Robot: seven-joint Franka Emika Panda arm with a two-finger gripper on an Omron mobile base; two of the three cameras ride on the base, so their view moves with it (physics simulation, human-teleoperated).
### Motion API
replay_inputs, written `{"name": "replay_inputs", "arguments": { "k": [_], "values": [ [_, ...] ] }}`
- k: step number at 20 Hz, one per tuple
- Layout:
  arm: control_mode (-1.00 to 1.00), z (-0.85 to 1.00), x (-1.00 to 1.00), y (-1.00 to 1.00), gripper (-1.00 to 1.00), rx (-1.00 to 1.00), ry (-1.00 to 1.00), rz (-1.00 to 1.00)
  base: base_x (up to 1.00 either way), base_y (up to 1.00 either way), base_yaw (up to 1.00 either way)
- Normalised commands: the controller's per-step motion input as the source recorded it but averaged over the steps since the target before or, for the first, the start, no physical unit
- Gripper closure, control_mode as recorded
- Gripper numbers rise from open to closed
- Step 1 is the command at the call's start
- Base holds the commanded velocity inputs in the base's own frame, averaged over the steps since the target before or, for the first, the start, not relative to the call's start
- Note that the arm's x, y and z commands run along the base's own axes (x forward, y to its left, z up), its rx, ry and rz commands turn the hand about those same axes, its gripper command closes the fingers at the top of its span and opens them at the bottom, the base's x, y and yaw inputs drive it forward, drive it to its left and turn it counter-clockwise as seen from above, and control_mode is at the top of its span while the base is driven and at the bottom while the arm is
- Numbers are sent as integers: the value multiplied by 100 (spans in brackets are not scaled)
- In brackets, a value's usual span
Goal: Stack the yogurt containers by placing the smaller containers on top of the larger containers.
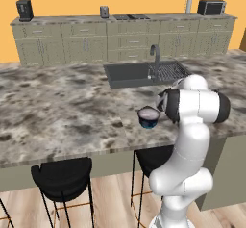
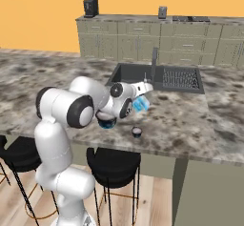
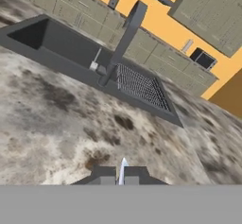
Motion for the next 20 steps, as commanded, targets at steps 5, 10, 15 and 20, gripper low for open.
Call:
{"name": "replay_inputs", "arguments": {
  "k": [5,10,15,20],
  "values": [
    [-100,46,-31,10,100,0,0,-1,0,0,0],
    [-100,24,-44,29,100,-2,-2,0,0,0,0],
    [-100,13,-56,44,100,-9,-10,-1,0,0,0],
    [-100,17,-45,60,100,-9,-6,-1,0,0,0]
  ]
}}
